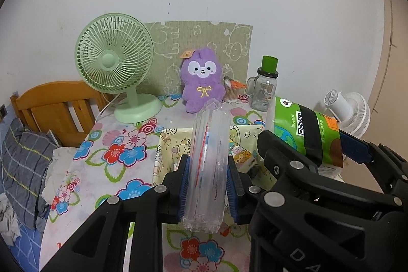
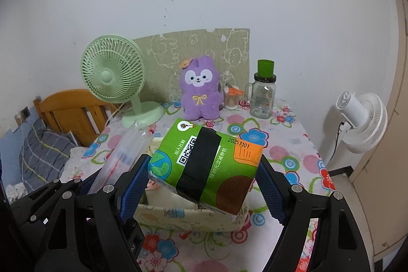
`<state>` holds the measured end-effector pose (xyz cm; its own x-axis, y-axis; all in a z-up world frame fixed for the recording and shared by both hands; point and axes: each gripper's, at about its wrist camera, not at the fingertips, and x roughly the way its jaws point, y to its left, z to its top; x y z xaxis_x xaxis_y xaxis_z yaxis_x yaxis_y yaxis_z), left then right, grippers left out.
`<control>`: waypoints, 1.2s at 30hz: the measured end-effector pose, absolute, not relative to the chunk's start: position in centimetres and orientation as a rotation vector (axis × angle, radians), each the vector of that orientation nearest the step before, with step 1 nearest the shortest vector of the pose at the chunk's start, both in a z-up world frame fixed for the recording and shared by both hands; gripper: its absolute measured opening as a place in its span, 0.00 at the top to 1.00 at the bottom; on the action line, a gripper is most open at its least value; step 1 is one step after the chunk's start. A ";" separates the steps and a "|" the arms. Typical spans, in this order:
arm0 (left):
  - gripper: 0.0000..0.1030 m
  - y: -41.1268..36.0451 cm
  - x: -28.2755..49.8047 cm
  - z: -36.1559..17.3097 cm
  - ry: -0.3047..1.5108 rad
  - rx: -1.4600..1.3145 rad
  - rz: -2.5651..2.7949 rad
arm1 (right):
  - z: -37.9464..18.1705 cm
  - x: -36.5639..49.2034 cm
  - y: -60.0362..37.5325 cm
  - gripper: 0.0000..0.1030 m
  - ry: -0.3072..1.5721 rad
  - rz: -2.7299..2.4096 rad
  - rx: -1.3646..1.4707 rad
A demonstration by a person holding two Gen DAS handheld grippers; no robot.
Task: Organize soft objects
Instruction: 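Lift the clear bag and green tissue pack and carry them over the box, then lower both items into the yellow box and open both tools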
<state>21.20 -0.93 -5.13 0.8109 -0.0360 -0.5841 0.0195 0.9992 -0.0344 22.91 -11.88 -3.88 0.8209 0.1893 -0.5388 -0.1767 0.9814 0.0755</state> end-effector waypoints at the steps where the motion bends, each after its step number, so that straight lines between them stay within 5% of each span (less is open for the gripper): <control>1: 0.75 -0.9 21.7 -5.3 0.630 -0.029 -0.030 | -4.0 23.3 -11.8 0.21 0.580 0.194 0.022; 20: 0.74 -0.2 27.7 -8.9 0.701 -0.022 -0.047 | -7.6 29.6 -11.0 0.20 0.651 0.196 0.034; 22: 0.70 -0.2 28.1 -9.3 0.710 -0.029 -0.048 | -8.0 30.2 -10.9 0.21 0.661 0.195 0.032; 27: 0.38 0.1 29.0 -10.2 0.735 -0.041 -0.045 | -8.9 31.0 -10.7 0.21 0.675 0.203 0.028; 36: 0.25 0.4 29.1 -10.6 0.754 -0.018 -0.043 | -9.4 31.9 -9.8 0.20 0.671 0.230 0.009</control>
<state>29.09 0.41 -10.59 0.7283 -0.0453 -0.6838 0.0320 0.9990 -0.0321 31.87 -9.81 -9.41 0.7589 0.2146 -0.6148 -0.2086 0.9745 0.0828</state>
